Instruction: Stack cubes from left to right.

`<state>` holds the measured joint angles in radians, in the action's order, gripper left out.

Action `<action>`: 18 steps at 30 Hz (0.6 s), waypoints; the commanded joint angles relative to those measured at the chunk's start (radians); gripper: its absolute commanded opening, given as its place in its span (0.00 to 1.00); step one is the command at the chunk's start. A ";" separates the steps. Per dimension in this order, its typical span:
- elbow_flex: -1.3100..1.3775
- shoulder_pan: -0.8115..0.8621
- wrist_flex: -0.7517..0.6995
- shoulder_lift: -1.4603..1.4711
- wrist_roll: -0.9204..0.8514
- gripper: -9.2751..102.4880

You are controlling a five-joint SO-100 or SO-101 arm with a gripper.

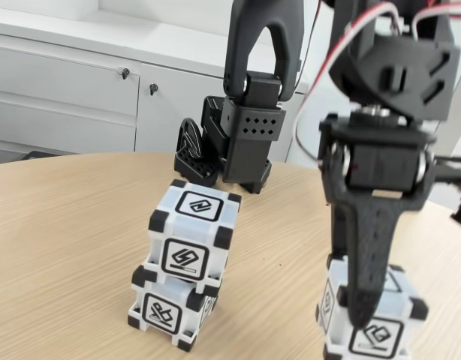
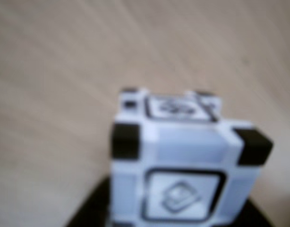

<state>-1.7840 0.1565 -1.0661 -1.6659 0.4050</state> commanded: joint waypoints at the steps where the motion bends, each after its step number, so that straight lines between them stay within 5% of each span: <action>1: 0.018 0.008 -0.002 -0.103 -0.008 0.18; 18: 0.028 -0.005 -0.273 -0.603 -0.034 0.18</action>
<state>-1.7840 0.1534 -1.3192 -2.1813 0.3728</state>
